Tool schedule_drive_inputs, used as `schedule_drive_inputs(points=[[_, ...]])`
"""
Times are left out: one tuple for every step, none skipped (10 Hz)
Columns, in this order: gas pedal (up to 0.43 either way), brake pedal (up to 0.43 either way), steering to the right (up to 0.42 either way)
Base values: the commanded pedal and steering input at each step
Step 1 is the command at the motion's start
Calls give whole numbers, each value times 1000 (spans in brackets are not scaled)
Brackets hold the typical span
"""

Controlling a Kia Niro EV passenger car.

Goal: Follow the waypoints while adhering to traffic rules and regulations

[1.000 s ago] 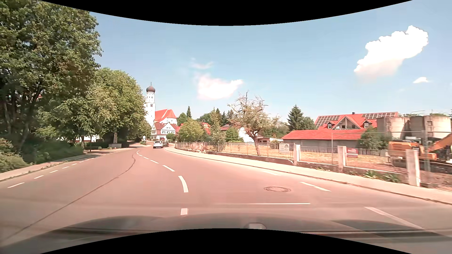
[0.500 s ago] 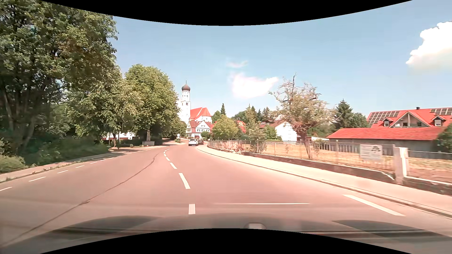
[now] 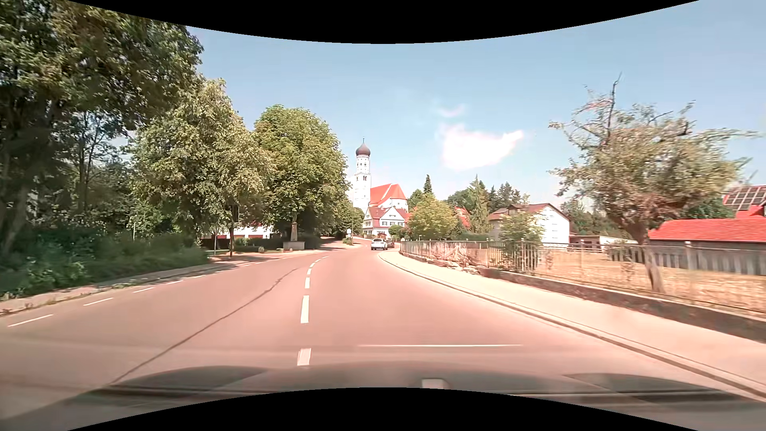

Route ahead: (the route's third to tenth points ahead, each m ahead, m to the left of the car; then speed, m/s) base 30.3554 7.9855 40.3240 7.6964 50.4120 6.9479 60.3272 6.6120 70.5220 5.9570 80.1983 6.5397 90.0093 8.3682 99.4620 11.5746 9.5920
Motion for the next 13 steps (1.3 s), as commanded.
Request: schedule_drive_inputs(points=[[240, 0, -95], [240, 0, -86], [240, 0, -76], [240, 0, -63], [240, 0, -50], [240, 0, -40], [240, 0, -29], [240, 0, -18], [240, 0, -12], [240, 0, -10], [240, 0, -10], [240, 0, -10], [240, 0, -6]])
